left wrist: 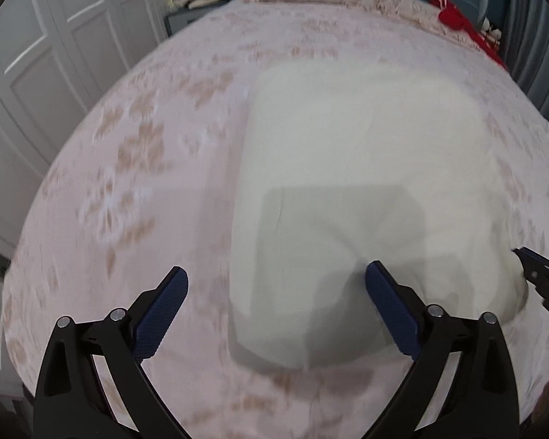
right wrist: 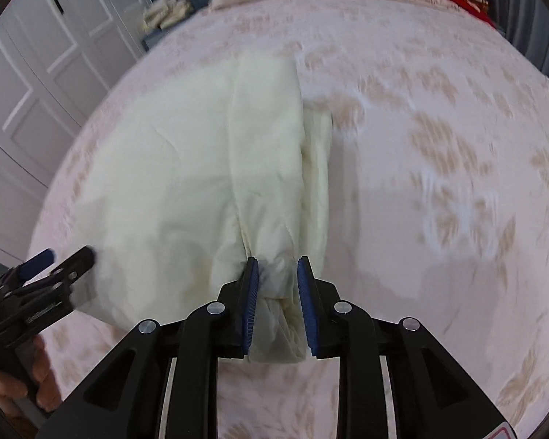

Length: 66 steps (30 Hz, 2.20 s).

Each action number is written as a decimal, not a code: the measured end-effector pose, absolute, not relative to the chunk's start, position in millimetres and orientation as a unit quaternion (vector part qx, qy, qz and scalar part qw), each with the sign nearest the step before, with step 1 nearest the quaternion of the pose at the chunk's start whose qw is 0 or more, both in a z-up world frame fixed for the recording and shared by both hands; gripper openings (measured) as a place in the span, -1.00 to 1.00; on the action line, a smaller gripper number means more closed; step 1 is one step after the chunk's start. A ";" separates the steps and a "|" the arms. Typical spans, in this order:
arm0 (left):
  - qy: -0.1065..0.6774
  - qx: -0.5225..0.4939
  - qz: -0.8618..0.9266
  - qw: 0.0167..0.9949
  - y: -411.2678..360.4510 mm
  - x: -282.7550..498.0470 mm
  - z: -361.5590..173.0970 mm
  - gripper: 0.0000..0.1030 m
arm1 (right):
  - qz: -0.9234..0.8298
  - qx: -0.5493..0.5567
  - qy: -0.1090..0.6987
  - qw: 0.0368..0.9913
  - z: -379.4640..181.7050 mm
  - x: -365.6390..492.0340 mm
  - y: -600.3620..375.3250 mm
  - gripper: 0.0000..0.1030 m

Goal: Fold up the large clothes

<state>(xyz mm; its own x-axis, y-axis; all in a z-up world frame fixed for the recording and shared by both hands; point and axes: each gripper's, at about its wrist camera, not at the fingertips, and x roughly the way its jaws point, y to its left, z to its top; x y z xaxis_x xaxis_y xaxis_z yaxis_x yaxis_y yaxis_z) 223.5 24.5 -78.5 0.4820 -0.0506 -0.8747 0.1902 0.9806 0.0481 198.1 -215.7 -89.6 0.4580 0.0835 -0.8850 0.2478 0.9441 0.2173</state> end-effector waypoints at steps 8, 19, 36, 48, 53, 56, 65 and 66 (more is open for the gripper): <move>0.512 0.075 -0.039 0.855 17.1 220.5 -103.6 0.91 | -0.068 0.152 0.534 0.829 -124.9 206.3 -210.7 -0.54; 0.472 0.081 -0.020 0.877 27.4 158.4 -46.8 0.90 | -0.088 0.114 0.461 0.876 -39.0 122.9 -178.9 0.12; 0.442 0.111 -0.014 0.890 31.1 22.4 -23.5 0.90 | -0.100 0.081 0.437 0.890 -22.2 -7.6 -137.2 0.46; 0.431 0.114 -0.014 0.895 32.4 -16.7 -18.8 0.90 | -0.095 0.071 0.413 0.903 -16.2 -43.4 -121.2 0.67; 0.420 0.110 -0.008 0.901 33.9 -24.9 -14.3 0.90 | -0.095 0.090 0.408 0.904 -15.3 -51.5 -123.5 0.67; 0.417 0.107 -0.006 0.903 36.4 -28.4 -12.9 0.90 | -0.097 0.091 0.407 0.904 -15.3 -54.5 -122.5 0.67; 0.427 0.081 -0.008 0.901 44.9 -29.4 -19.0 0.90 | -0.105 0.069 0.396 0.910 -12.4 -59.5 -110.7 0.67; 0.425 0.081 -0.007 0.901 44.4 -29.8 -18.8 0.90 | -0.106 0.067 0.395 0.910 -11.6 -59.2 -110.3 0.67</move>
